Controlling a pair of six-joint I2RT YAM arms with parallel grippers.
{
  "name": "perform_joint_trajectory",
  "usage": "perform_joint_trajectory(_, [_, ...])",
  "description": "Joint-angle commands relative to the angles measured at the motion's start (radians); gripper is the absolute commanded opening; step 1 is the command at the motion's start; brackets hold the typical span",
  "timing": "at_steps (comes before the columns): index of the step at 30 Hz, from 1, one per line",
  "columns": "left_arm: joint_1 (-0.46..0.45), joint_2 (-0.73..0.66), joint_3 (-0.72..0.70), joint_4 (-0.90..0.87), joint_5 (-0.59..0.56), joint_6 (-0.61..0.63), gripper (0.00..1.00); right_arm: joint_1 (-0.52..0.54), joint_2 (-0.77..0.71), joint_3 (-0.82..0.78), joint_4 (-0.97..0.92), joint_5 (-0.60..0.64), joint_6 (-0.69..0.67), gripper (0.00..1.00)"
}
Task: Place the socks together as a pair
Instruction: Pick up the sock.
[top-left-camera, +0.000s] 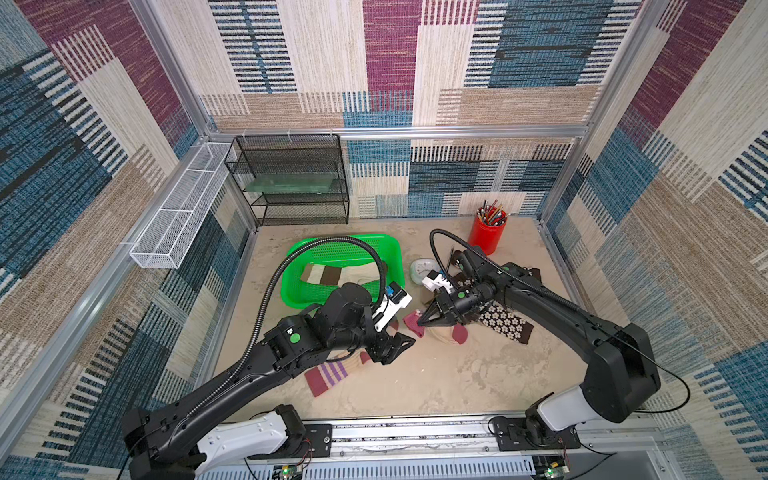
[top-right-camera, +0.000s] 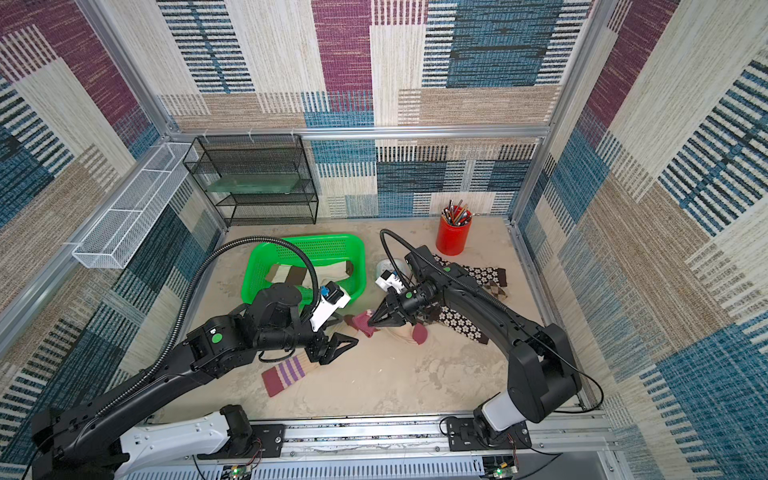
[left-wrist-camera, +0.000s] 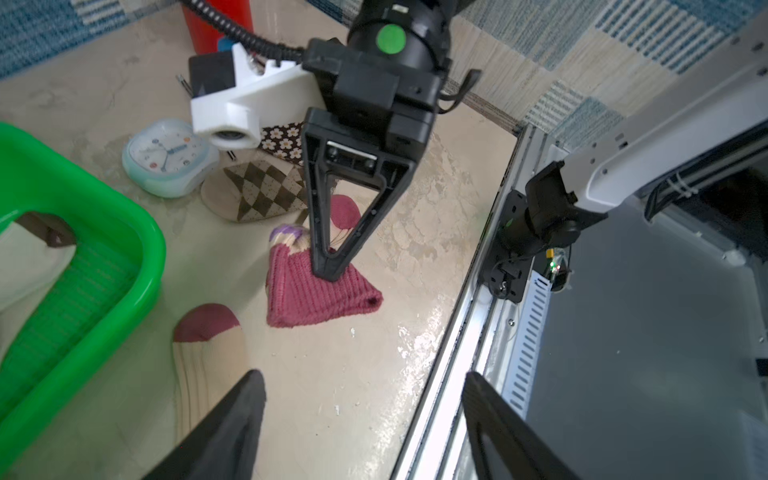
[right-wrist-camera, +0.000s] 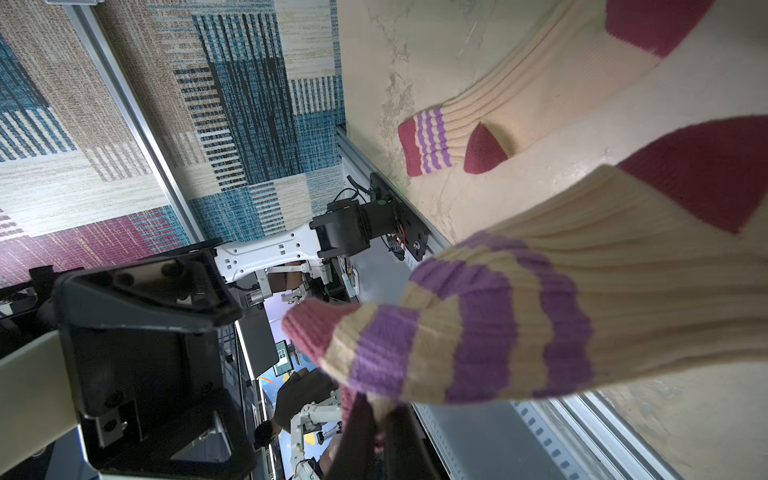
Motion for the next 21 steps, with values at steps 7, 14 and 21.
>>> perform_joint_trajectory(7, [-0.118, 0.107, 0.013, 0.017, -0.139, 0.445, 0.71, 0.000, 0.062, 0.043, -0.068, -0.034, -0.087, 0.00])
perform_joint_trajectory(14, [-0.134, 0.226, 0.042, 0.058, -0.231, 0.530, 0.64, 0.000, 0.069, 0.043, -0.069, -0.034, -0.089, 0.00])
perform_joint_trajectory(21, [-0.139, 0.270, 0.036, 0.099, -0.309, 0.571, 0.52, 0.001, 0.069, 0.045, -0.071, -0.032, -0.089, 0.00])
